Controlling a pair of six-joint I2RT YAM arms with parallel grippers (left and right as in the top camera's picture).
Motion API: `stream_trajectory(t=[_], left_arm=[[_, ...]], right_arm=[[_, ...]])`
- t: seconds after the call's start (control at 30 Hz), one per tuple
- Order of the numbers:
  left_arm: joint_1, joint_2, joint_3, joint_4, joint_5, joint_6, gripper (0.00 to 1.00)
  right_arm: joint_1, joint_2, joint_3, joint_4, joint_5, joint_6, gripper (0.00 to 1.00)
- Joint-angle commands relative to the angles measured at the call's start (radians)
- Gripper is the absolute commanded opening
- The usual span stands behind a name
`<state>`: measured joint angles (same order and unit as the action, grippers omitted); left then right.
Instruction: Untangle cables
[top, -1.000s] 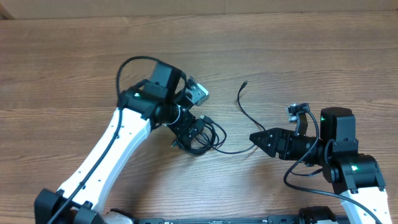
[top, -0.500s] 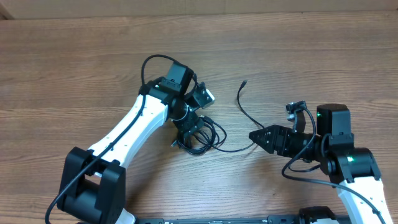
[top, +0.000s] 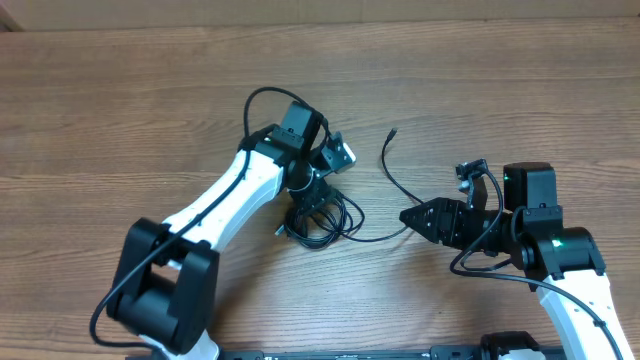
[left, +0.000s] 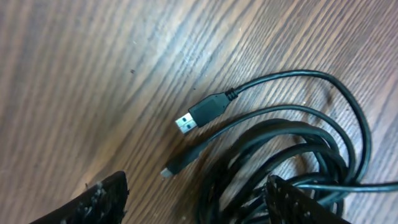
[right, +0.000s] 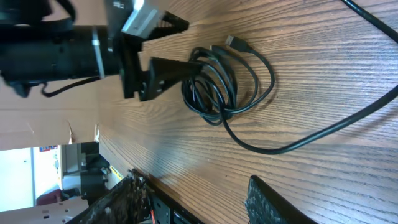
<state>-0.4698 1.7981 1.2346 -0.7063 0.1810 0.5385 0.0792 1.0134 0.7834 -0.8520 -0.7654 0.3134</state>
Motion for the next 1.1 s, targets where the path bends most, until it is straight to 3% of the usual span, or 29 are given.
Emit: stream_trajectory(t=[0.0, 0.1, 0.17, 0.3, 0.43, 0.5, 0.67, 1.07], left_arm=[[-0.004, 0.057, -0.010, 0.037, -0.006, 0.056, 0.71], [-0.004, 0.080, -0.010, 0.071, -0.012, 0.061, 0.59], [-0.004, 0.094, -0.010, 0.084, -0.011, 0.061, 0.60], [-0.004, 0.100, -0.009, 0.066, -0.034, 0.074, 0.75], [-0.004, 0.100, -0.009, 0.012, -0.053, 0.146, 0.81], [-0.002, 0.100, -0.009, 0.003, -0.060, 0.166, 0.76], [-0.003, 0.105, -0.009, 0.010, -0.043, 0.165, 0.50], [-0.022, 0.146, -0.010, 0.031, 0.050, 0.165, 0.51]], right_arm=[[0.000, -0.002, 0.003, 0.011, 0.005, -0.004, 0.52], [0.000, -0.002, 0.003, 0.013, 0.005, -0.003, 0.52], [0.000, -0.002, 0.003, 0.013, 0.005, 0.000, 0.52], [0.000, -0.002, 0.003, 0.014, 0.005, 0.000, 0.52], [0.000, -0.002, 0.003, 0.014, 0.006, 0.000, 0.52], [0.000, -0.002, 0.003, 0.018, 0.005, 0.000, 0.52], [0.000, -0.002, 0.003, 0.028, 0.005, 0.000, 0.52], [0.000, -0.002, 0.003, 0.035, 0.005, 0.000, 0.52]])
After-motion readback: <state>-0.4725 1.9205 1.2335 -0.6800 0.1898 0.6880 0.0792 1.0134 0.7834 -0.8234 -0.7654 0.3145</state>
